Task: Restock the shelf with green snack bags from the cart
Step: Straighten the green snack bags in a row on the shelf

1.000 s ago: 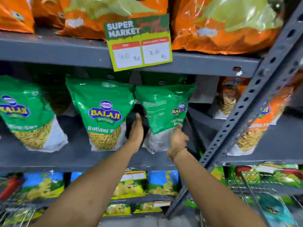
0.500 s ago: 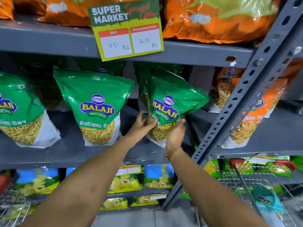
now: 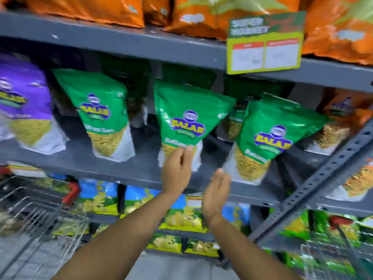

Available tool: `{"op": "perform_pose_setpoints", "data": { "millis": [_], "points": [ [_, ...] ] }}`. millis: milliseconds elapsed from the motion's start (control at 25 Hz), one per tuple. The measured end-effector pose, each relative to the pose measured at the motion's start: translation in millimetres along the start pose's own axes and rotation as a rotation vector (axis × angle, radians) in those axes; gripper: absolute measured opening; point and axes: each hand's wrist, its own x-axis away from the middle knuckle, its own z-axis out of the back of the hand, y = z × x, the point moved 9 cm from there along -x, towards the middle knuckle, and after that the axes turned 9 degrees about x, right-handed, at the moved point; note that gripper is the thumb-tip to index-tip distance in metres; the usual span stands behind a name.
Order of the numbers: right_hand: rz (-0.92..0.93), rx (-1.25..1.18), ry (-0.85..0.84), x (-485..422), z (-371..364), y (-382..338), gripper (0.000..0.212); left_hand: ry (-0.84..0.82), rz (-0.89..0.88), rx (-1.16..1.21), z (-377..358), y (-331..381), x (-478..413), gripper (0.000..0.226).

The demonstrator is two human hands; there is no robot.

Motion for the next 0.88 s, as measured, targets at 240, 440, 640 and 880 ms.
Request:
{"op": "perform_pose_setpoints", "data": {
  "millis": [240, 440, 640, 880],
  "points": [
    [0.297, 0.027, -0.401, 45.3, -222.0, -117.9, 0.033, 0.699, 0.223, 0.342, 233.7, -57.3, -111.8, 0.043],
    [0.217, 0.057, -0.321, 4.9, -282.5, -151.0, 0.016, 0.204, 0.289, 0.405, 235.7, -81.3, -213.2, 0.022],
    [0.021, -0.191, -0.442, 30.5, -289.2, -104.1, 0.037, -0.006, 0.266, 0.379, 232.3, -104.5, -197.6, 0.046],
    [0.156, -0.007, -0.532, 63.4, -291.0, -74.8, 0.017, -0.210, 0.348, 0.137, 224.0, -141.9, -155.9, 0.085]
  ]
}}
